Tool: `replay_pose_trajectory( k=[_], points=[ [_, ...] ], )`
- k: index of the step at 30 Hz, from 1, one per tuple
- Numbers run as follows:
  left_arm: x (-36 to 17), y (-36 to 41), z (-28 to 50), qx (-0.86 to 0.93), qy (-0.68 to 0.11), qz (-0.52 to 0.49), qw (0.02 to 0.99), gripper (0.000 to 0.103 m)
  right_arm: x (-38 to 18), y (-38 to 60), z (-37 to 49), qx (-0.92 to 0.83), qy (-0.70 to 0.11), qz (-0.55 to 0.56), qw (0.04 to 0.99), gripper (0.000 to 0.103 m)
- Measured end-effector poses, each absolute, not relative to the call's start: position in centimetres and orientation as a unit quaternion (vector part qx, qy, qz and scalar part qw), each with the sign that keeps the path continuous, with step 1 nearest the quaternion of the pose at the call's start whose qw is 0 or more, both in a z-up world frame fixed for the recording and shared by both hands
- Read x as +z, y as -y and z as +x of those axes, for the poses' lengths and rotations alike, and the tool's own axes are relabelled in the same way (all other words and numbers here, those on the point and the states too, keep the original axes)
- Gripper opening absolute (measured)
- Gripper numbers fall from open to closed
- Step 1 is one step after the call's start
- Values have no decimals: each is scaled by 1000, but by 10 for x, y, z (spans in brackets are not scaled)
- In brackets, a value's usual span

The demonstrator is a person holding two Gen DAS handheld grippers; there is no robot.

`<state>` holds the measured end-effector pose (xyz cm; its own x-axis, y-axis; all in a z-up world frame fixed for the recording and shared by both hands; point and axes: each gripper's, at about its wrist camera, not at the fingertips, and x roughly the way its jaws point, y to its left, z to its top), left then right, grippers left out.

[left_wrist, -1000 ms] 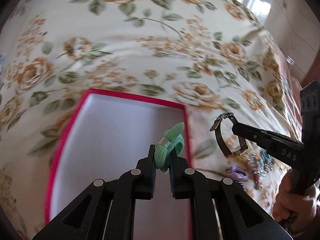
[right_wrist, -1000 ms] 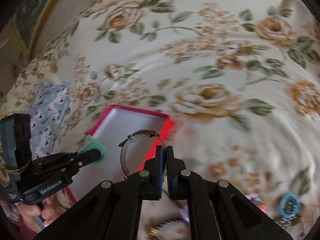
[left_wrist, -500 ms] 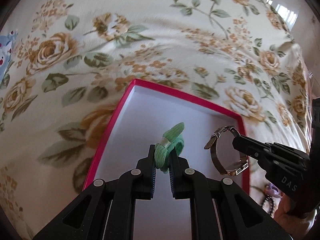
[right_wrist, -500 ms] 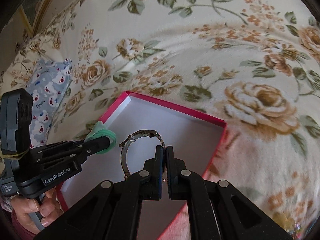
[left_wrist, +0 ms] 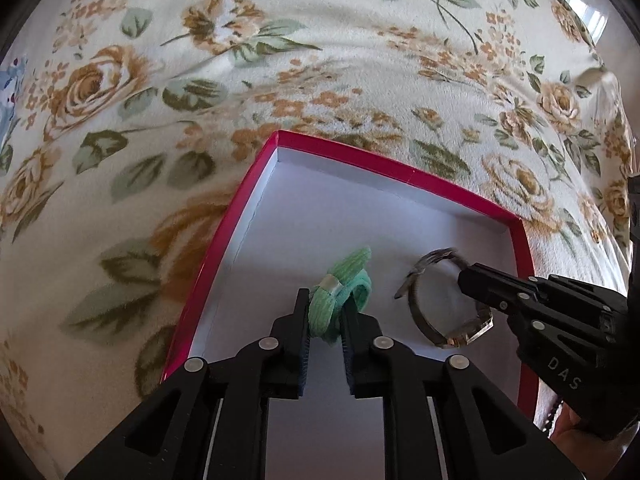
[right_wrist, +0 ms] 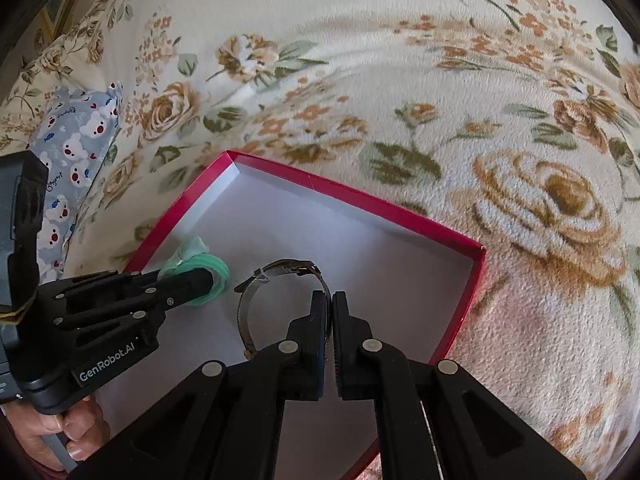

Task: Organize jewelry
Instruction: 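Carry both items into the box and open both tools to release, then grasp the lavender hair clip with left tool while right tool grasps blue hair tie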

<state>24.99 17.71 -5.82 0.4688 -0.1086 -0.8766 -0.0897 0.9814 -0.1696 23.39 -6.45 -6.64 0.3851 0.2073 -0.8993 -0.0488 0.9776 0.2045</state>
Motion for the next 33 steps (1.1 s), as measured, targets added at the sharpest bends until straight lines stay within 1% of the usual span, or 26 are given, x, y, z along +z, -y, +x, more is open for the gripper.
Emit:
replay_pose_trajectory(
  k=[2,4,5,6,7,8,9,10,14,15,16,18,23,27,29,30,31,33],
  points=[
    [-58,-177,250,-6,-515,-94,852,18,-68,65,233,80,-551,78,827,8],
    [-57,-177,249,-2,-514,-93,853,27,-67,65,233,82,-549,80,828,9],
    [-57,-177,246,1,-514,-92,853,31,-65,65,232,79,-548,80,829,9],
    [-55,-178,244,4,-513,-92,853,38,-63,66,231,79,-545,83,830,10],
    [-53,-179,241,7,-511,-94,854,47,-60,67,230,80,-542,87,832,14],
    [-51,-180,238,9,-507,-97,856,51,-56,68,229,81,-538,91,834,18],
    [-49,-181,234,12,-505,-97,858,57,-51,69,226,80,-533,93,837,28],
    [-45,-182,229,18,-501,-97,860,57,-47,70,224,81,-529,96,839,35],
    [-31,-184,205,25,-483,-107,868,58,-26,76,207,85,-506,109,851,37],
    [-27,-184,197,27,-477,-113,871,61,-20,80,199,86,-498,116,855,40],
    [-23,-185,188,29,-469,-120,875,65,-16,82,193,86,-491,122,859,47],
    [-19,-186,169,32,-457,-136,878,71,-5,94,172,72,-465,137,872,53],
    [-14,-180,128,19,-448,-180,876,72,3,116,132,54,-449,151,879,54],
    [-5,-172,106,5,-437,-181,881,72,9,139,99,30,-445,152,882,55],
    [1,-165,96,-5,-434,-178,883,72,13,151,84,16,-443,155,883,63],
    [3,-160,92,-13,-434,-177,883,72,16,158,75,10,-441,157,884,68],
    [6,-154,88,-22,-436,-173,883,72,17,163,69,5,-439,157,885,71],
    [8,-142,83,-38,-440,-163,882,72,22,174,56,-8,-436,158,886,71]
  ],
)
